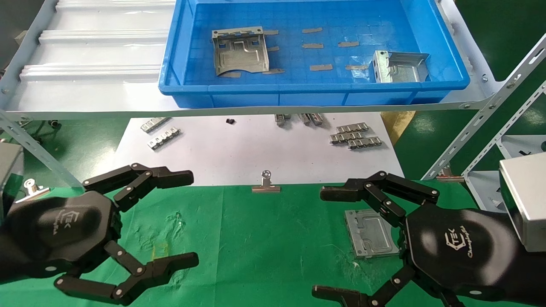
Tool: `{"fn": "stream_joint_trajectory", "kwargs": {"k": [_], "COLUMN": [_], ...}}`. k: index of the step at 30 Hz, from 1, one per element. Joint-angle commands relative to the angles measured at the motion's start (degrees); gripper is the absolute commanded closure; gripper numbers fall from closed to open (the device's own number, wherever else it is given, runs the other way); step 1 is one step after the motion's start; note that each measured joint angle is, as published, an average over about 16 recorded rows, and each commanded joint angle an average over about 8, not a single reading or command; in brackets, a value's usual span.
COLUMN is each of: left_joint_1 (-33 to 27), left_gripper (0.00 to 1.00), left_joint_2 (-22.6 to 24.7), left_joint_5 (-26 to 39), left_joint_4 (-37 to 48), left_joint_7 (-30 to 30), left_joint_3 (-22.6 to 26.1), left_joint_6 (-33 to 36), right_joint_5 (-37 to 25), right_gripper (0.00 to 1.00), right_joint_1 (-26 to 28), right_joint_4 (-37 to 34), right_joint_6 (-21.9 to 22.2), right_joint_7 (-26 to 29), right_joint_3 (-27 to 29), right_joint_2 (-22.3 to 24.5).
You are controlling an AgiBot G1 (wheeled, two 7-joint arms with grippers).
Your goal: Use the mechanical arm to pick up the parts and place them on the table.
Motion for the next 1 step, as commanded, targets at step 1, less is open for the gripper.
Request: {"fn": "stream_joint_trajectory", "kwargs": {"k": [1], "left_joint_1": [0.01], "left_gripper": [0.00], "left_joint_2": [0.00], "left_joint_5": [0.00], "left_joint_4": [0.01], "left_joint_7": [0.00], "left_joint_3": [0.00], "left_joint_6": [-0.01], "right_joint_5": [0.08], "right_gripper": [0.00], "right_joint_1": [-1.45], "right_joint_4": [2.04], "right_joint_6": [0.13], "right_joint_7": [1.15], "right_joint_3": [1.98], "right_joint_2": [0.58]}}
